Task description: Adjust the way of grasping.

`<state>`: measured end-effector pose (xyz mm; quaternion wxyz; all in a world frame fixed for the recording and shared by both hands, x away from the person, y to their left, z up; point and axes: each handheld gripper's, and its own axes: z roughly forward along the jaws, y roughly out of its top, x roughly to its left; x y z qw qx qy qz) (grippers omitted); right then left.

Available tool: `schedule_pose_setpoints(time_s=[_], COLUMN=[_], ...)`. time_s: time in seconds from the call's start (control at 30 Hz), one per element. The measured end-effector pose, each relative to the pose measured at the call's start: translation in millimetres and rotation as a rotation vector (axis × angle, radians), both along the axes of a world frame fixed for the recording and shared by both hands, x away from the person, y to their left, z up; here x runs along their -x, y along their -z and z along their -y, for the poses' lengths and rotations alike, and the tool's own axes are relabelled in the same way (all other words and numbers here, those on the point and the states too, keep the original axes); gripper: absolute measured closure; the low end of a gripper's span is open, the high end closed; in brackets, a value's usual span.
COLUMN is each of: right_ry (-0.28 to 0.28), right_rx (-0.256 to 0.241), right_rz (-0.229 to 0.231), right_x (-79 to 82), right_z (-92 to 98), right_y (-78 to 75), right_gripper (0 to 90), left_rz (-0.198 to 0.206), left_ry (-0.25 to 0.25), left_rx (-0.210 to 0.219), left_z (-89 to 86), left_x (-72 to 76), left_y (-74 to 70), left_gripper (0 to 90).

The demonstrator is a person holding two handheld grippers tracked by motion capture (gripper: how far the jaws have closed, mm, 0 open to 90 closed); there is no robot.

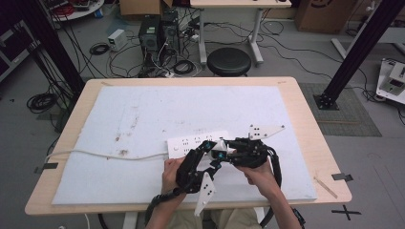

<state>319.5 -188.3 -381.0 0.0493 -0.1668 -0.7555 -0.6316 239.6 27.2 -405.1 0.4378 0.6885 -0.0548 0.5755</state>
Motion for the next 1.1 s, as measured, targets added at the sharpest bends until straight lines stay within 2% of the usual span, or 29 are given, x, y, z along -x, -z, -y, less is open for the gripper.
schedule_pose_setpoints(time_s=[0.1, 0.37, 0.5, 0.63, 0.7, 0.97, 1.1], right_ry=[0.001, 0.010, 0.017, 0.024, 0.025, 0.061, 0.084], right_rx=[-0.001, 0.012, 0.014, 0.014, 0.012, 0.020, 0.035], right_rz=[-0.012, -0.011, -0.015, -0.019, -0.011, -0.009, 0.004], right_x=[-0.4, -1.5, -1.9, -2.4, -3.2, -2.8, -2.0], right_z=[-0.4, -0.4, 1.9, 2.7, 3.2, 8.4, 10.6], right_y=[0.5, 1.3, 1.0, 1.4, 2.2, 3.8, 3.9], right_gripper=[63.1, 63.1, 63.1, 63.1, 63.1, 63.1, 63.1], left_rz=[-0.007, -0.058, -0.075, -0.113, -0.119, -0.150, -0.189], left_ry=[0.006, 0.019, 0.004, 0.018, 0.018, 0.030, 0.038], left_rx=[-0.001, 0.015, 0.011, 0.018, 0.011, 0.085, 0.126], left_z=[-0.6, -1.8, -1.0, -1.3, -1.5, -9.8, -18.8], left_x=[-0.7, -3.5, -4.3, -5.9, -6.0, -4.1, -3.9], left_y=[-0.4, 0.3, 1.4, 2.0, 2.1, -4.6, -8.1], left_gripper=[42.3, 40.8, 33.5, 27.8, 24.9, 21.1, 21.1])
